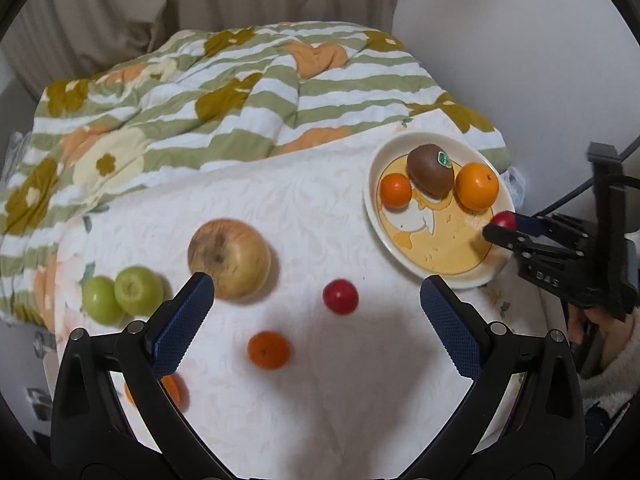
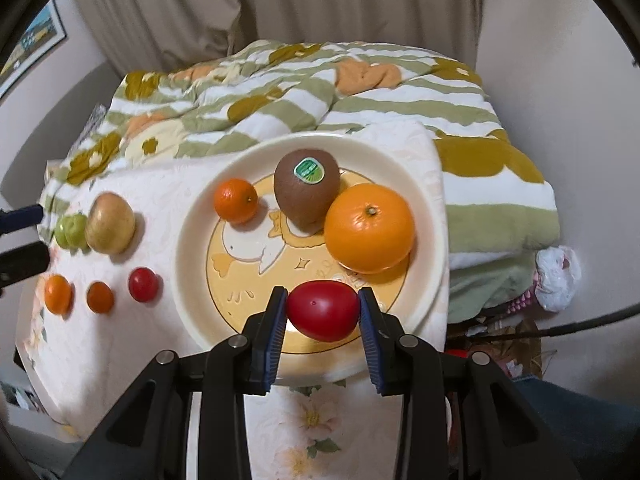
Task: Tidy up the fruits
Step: 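Lower the red tomato onto the duck plate and open the right tool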
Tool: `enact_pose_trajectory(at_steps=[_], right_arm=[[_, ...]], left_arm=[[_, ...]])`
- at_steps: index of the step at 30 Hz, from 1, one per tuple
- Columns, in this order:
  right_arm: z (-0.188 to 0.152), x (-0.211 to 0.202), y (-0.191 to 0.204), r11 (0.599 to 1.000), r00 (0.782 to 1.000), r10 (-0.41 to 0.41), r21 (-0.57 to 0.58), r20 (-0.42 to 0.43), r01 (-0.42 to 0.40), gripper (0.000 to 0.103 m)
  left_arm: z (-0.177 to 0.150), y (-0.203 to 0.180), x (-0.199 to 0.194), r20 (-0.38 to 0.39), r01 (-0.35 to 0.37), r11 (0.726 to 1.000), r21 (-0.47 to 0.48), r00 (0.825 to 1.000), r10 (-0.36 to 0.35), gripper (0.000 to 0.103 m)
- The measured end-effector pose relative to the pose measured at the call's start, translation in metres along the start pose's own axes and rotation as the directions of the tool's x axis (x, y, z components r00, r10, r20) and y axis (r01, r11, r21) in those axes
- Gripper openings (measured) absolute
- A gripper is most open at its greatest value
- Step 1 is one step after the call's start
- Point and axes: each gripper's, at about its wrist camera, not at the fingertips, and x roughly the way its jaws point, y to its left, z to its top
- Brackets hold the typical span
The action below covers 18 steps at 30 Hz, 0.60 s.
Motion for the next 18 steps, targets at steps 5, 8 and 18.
enact_pose_trajectory(at_steps=[5, 8, 18], right_arm=[[0.0, 0.009, 0.001, 1.0, 1.0, 0.005, -0.03, 0.007, -0.005, 0.033], [-0.001, 0.011, 0.001, 0.999, 1.0, -0.009, -0.046, 0.017, 0.01, 0.033], [-0.002, -0.014, 0.002, 0.999, 0.994, -0.008, -0.042, 0.106, 0.013, 0.102]], left_arm=[[-0.017, 0.011, 0.003, -0.028, -0.028, 0.998, -0.054, 0.999, 0.026, 0.103], [-0.026, 0.015, 0.0, -0.026, -0.045, 0.996, -0.079, 0.999, 0.043, 0.103], [-0.049, 0.028, -0.026, 0.025, -0.085, 0.986, -0.145, 0.996, 0.09, 0.103]])
